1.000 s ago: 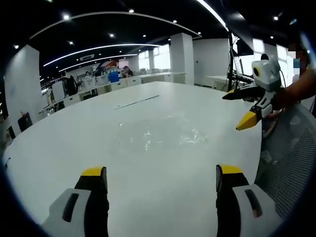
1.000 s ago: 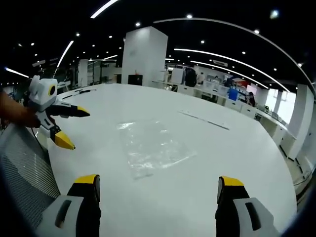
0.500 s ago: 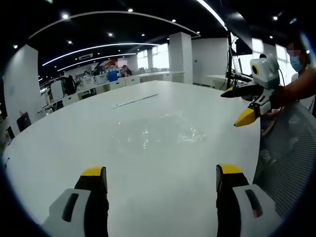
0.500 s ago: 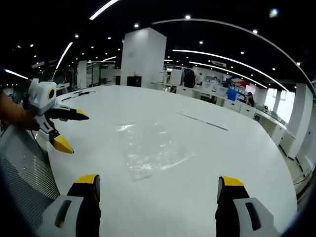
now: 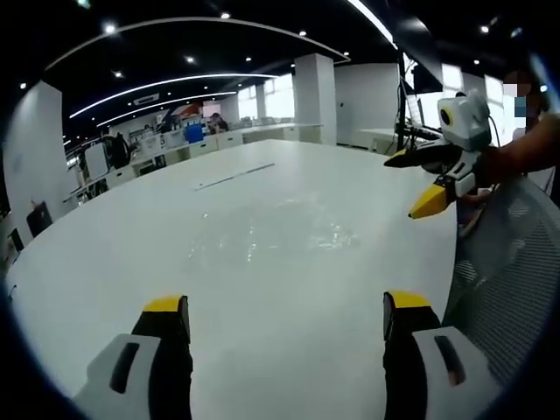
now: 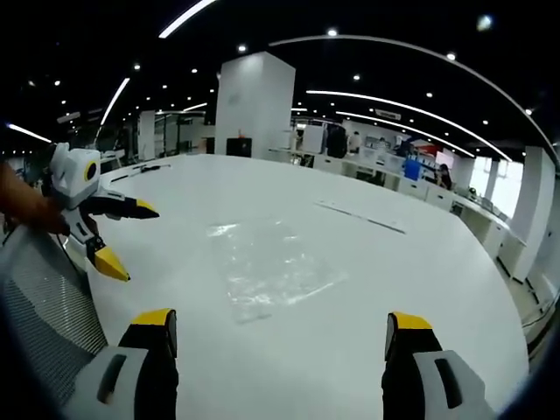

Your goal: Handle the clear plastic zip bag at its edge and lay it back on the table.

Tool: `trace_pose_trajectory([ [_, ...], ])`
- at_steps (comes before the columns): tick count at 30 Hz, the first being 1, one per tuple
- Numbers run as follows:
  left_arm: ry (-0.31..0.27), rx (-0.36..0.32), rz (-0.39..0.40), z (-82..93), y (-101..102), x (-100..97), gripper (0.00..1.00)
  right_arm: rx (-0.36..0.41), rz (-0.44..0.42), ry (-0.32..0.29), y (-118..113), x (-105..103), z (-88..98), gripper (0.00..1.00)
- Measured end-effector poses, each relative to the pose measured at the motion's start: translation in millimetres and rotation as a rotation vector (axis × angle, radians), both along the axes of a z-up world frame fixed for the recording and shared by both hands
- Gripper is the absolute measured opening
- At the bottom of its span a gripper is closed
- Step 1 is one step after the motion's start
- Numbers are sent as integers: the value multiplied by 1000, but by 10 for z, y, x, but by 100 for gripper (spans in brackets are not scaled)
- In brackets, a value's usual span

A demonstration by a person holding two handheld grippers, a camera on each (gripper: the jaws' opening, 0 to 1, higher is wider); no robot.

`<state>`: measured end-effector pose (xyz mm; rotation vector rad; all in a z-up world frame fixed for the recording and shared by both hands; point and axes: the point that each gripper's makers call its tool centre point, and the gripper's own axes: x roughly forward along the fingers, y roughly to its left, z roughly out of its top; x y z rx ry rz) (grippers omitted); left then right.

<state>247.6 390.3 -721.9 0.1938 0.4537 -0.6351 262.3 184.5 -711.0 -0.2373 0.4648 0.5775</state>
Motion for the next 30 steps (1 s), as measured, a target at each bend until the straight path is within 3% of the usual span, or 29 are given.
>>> trace_pose_trajectory([
  [16, -9, -9, -22, 113, -135, 1, 92, -6, 24, -5, 52, -20, 11, 100],
  [20, 4, 8, -37, 55, -156, 4, 92, -6, 25, -7, 56, -20, 16, 100],
  [30, -8, 32, -85, 128, -362, 175, 88, -3, 26, -7, 57, -19, 12, 100],
])
